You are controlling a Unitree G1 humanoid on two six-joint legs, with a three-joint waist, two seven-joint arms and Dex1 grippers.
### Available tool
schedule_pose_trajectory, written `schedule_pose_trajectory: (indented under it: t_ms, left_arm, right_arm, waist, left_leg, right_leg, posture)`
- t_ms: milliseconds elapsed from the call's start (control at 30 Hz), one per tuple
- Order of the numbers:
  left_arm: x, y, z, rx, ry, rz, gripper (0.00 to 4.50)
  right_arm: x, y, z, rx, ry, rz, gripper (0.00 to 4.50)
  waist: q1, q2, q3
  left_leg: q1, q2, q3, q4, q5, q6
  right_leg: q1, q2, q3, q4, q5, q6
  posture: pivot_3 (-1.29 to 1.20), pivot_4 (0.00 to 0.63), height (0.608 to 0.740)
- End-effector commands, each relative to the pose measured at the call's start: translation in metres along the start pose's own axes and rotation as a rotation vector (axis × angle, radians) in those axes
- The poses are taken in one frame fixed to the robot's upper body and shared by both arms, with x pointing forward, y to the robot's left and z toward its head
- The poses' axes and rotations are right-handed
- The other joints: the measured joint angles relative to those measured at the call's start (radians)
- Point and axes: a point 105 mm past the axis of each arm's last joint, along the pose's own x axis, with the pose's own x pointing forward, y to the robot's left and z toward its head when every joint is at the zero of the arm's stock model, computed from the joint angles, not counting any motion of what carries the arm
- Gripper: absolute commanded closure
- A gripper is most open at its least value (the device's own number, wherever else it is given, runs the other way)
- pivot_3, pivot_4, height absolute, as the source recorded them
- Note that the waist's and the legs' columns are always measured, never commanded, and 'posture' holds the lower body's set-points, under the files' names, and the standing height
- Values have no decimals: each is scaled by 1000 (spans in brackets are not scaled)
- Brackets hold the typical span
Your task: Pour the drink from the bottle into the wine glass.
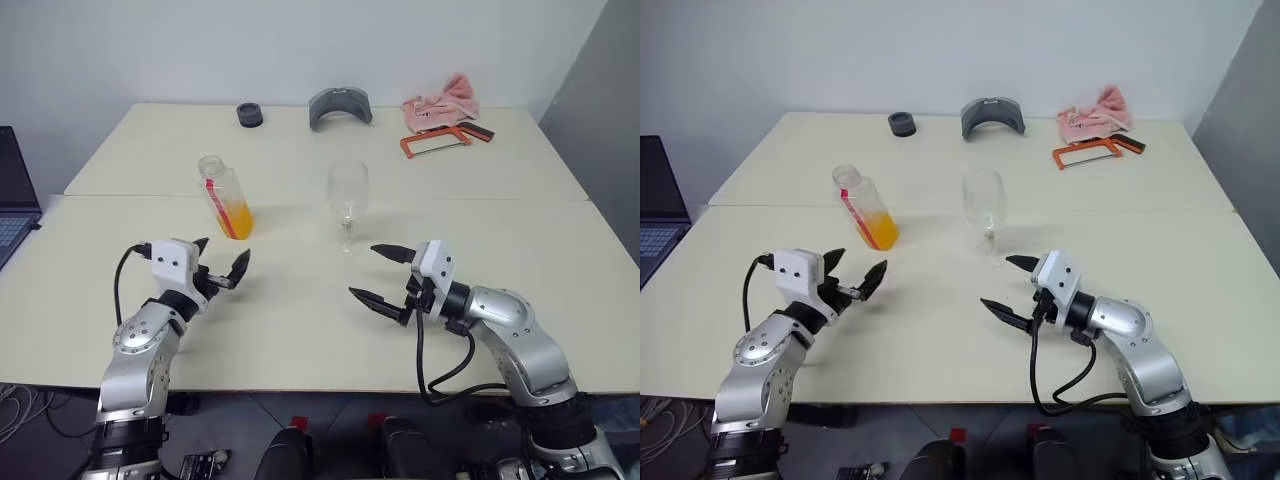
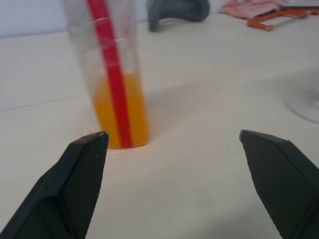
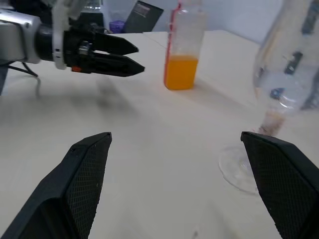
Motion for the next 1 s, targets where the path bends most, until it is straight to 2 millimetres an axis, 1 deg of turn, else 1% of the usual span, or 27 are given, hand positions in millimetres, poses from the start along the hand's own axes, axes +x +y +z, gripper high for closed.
schedule_pose_trajectory:
  t_ms: [33,167,433,667,833,1000]
  left_arm:
    - [6,19,18,36,-62,68,0]
    - [14,24,24,59,-69,46,0]
    - [29,28,33,67,-76,1,0]
    - [46,26,37,54,-74,-40,0]
    - [58,23,36,40,-58,-66,0]
    - [71,24,43,44,-75,-61,0]
  right_arm:
    - [2,15,23,-14,-54,100,66]
    - [3,20,27,-8,-36,151,66]
    - [8,18,31,-16,-27,153,66]
    - [11,16,38,-39,-36,161,66]
    - [15,15,43,-52,-49,170,66]
    - [17,14,48,-64,-58,177,66]
  waist:
    - [4,0,0]
    - [4,0,0]
    - [5,0,0]
    - [6,0,0]
    - [6,0,0]
    - [6,0,0]
  left_leg:
    - [0,0,0,0,0,0]
    - [0,0,-1,0,0,0]
    - [-1,0,-2,0,0,0]
    - [-1,-1,-3,0,0,0]
    - [-1,-1,-3,0,0,0]
    - [-2,-1,-4,1,0,0]
  right_leg:
    - [0,0,0,0,0,0]
    - [0,0,-1,-1,0,0]
    - [0,0,-1,-1,0,0]
    - [0,0,-2,-1,0,0]
    - [0,0,-3,-1,0,0]
    - [0,0,-3,-1,0,0]
  posture:
    - [0,150,740]
    - [0,150,740]
    - [0,150,740]
    - [0,150,740]
    - [0,150,740]
    - [0,150,740]
